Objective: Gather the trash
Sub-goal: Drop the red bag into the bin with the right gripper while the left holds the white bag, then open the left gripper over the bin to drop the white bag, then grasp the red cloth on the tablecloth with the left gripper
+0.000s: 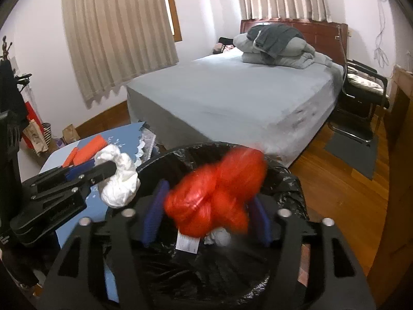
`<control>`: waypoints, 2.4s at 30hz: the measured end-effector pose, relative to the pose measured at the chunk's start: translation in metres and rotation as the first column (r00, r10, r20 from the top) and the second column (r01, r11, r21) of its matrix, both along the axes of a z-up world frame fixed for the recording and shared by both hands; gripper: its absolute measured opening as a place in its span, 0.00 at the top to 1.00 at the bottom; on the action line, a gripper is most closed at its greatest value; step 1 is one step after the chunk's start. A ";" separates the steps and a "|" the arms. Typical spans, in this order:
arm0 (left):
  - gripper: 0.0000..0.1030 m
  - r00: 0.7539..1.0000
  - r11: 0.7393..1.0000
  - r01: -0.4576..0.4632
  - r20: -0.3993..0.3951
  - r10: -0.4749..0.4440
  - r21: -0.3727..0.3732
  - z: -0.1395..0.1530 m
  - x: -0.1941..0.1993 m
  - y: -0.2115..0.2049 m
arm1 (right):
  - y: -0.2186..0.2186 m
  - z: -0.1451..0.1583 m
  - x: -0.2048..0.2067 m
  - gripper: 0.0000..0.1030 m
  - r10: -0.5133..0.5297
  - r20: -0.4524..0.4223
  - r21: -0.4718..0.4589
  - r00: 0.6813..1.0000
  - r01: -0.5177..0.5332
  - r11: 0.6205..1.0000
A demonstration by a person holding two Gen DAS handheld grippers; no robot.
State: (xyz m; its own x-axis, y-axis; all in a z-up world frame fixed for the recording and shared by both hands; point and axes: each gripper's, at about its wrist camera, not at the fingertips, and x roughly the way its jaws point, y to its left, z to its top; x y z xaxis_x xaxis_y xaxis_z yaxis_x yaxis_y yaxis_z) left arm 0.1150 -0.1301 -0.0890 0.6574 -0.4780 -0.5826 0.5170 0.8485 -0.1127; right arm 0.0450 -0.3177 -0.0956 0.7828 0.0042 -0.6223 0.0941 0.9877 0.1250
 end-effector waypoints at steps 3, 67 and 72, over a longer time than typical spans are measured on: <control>0.52 1.000 1.000 -0.019 -0.009 0.019 -0.002 -0.002 0.001 0.004 | -0.003 0.000 -0.001 0.26 -0.015 0.002 -0.005 1.000 0.015 1.000; 0.66 0.774 0.777 -0.613 -0.089 0.627 0.145 -0.087 -0.032 0.315 | 0.259 -0.060 0.072 0.06 0.439 -0.069 0.008 0.896 -0.440 0.898; 0.81 0.780 0.785 -0.603 -0.103 0.618 0.141 -0.092 -0.034 0.317 | 0.277 -0.068 0.079 0.07 0.467 -0.079 0.009 0.881 -0.467 0.884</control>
State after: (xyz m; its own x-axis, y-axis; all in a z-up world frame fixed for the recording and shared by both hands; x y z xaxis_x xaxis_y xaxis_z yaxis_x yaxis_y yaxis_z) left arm 0.0808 0.1865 -0.1809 0.7031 0.0588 -0.7086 -0.1276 0.9908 -0.0444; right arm 0.1237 -0.0407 -0.1640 0.6413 0.3509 -0.6823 -0.3695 0.9206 0.1261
